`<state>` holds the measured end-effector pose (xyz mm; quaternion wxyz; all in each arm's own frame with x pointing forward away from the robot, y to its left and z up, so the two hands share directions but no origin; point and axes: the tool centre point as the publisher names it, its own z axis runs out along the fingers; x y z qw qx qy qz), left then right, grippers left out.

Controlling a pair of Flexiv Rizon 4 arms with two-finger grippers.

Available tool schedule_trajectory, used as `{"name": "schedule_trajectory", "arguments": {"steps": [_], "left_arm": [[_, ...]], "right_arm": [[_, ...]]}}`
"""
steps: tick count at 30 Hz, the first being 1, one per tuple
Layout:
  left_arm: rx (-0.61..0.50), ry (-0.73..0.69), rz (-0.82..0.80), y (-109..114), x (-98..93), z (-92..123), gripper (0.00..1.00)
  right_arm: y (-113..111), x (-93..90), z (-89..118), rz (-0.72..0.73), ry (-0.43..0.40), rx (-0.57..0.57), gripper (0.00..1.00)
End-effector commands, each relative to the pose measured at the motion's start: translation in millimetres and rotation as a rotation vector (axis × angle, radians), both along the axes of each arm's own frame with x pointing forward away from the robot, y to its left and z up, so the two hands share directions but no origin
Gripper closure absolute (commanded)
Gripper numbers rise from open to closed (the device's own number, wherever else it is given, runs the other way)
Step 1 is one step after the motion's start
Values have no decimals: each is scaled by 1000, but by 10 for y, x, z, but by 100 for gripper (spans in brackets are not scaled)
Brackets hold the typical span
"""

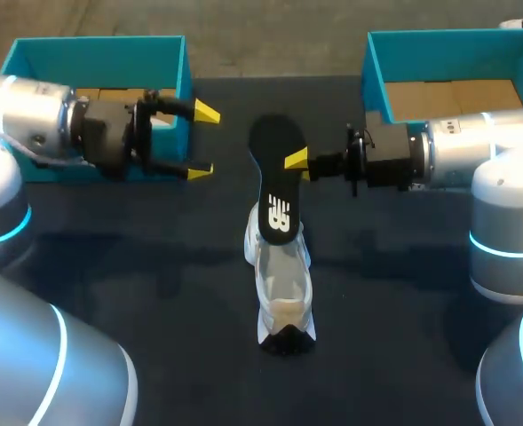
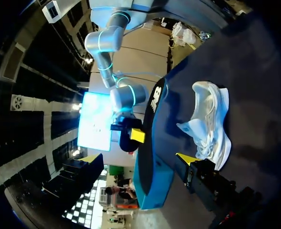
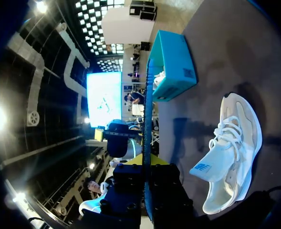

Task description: Take the shoe out of the shoebox, open the shoe tongue, remove and reinsert the insole, then place the shoe into the shoebox

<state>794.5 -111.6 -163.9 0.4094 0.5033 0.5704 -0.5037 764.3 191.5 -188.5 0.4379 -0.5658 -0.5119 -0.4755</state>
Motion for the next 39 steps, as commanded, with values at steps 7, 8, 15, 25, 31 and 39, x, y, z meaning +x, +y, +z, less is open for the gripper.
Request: {"name": "schedule_trajectory", "arguments": {"steps": [7,8,15,25,31,39], "left_arm": [[-123,-4,97,-362,88,-174,0],[-89,-31,122,-390,97,-167,0],[-70,-72,99,-401,49,-53,0],[-70,-75,108,-430,69,-75,0],[-71,-66,143,-451,130,-171,0],[-78,-59,146,-571,136,-267,22]], "right_arm": [[6,-10,13,-1,2,-6,100],[6,-10,13,-1,2,-6,100],[6,-10,13,-1,2,-6,100],[6,-10,13,-1,2,-6,100],[6,-10,13,-1,2,-6,100],[6,-10,13,-1,2,-6,100]]}}
